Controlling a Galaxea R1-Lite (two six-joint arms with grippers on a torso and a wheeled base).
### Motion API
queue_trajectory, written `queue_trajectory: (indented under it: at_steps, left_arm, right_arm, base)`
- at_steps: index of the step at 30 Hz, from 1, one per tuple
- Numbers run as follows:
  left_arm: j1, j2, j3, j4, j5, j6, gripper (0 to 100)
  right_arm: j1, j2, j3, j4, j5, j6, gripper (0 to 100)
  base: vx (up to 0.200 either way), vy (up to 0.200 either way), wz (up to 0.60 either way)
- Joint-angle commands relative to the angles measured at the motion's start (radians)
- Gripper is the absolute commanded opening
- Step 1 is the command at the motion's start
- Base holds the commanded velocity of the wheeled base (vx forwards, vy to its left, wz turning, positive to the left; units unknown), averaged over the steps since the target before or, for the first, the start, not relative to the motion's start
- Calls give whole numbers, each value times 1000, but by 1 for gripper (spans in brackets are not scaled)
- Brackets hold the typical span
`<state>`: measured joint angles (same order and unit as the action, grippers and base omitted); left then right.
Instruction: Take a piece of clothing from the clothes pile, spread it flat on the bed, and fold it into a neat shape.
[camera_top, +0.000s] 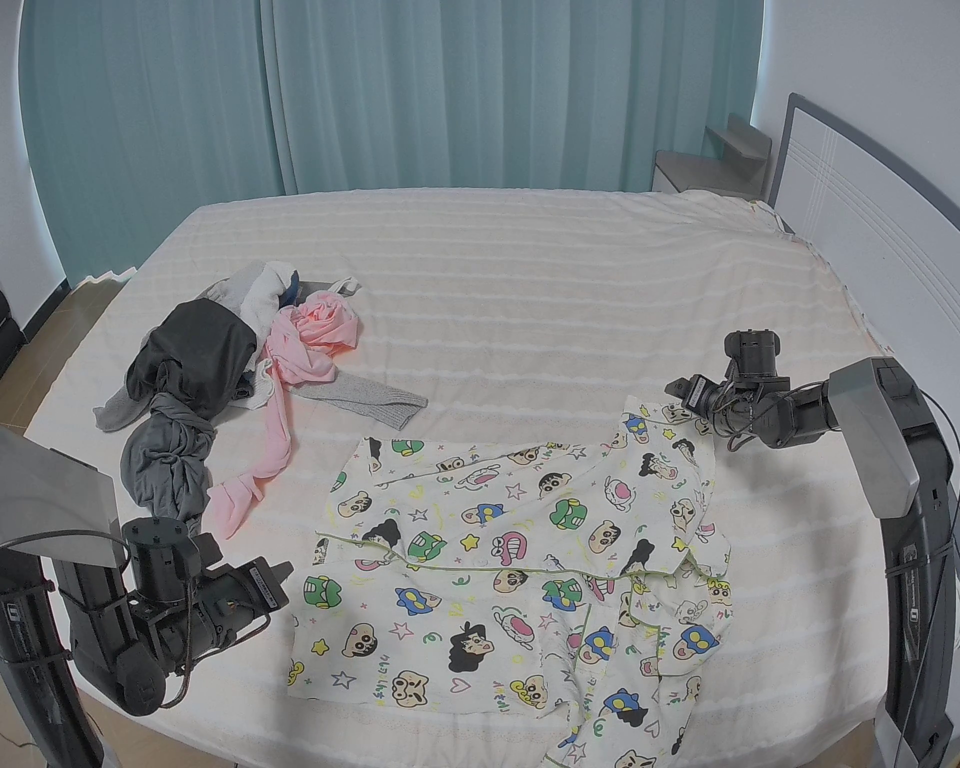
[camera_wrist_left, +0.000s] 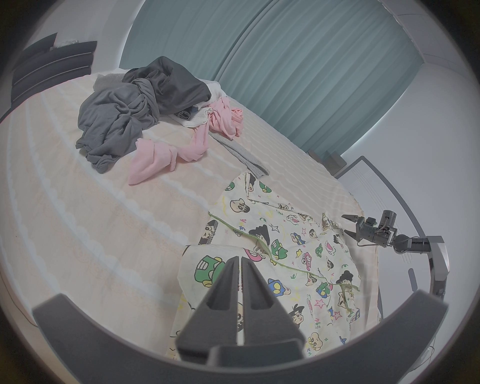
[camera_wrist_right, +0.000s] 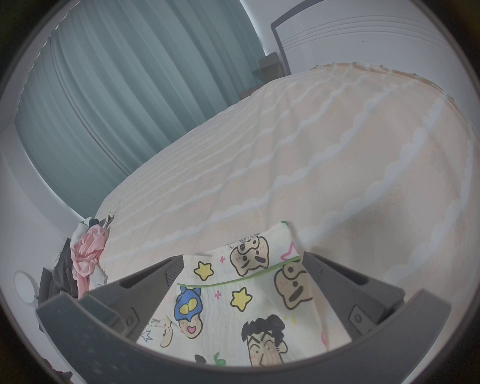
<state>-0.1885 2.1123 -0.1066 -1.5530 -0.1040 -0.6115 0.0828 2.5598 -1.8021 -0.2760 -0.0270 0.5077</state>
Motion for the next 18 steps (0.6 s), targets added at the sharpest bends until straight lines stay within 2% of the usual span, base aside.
queue_trajectory:
  at_steps: [1,5,8,10,11,12,15,16,17,18]
  left_arm:
    - [4,-8,-5,-18,10,1,0]
    - [14,-26,-65,-18,23,19,0]
    - [34,-2,-168,2,23,96,0]
    - [46,18,-286,97,32,187,0]
    - [47,18,-292,106,33,193,0]
    - [49,11,-406,251,49,222,0]
    - [41,-25,-633,597,92,222,0]
    - [41,-25,-644,614,93,222,0]
    - [27,-23,-742,772,112,225,0]
    - [11,-20,-815,863,127,225,0]
  right_arm:
    - [-5,-131,135,-5,4,52,100]
    - [-6,-280,305,-9,48,57,100]
    - [-3,-418,480,-35,101,54,100]
    - [2,-515,624,-100,127,54,100]
    - [2,-520,633,-106,127,54,100]
    - [2,-584,747,-186,142,52,100]
    - [-1,-679,935,-345,168,32,100]
    - [-1,-684,945,-353,168,31,100]
    - [-5,-722,1026,-428,171,8,100]
    - [-5,-722,1026,-428,171,8,100]
  base:
    - [0,0,0]
    - [0,0,0]
    - [0,0,0]
    - [0,0,0]
    - [0,0,0]
    - [0,0,0]
    - [0,0,0]
    - [0,0,0]
    - [0,0,0]
    - [0,0,0]
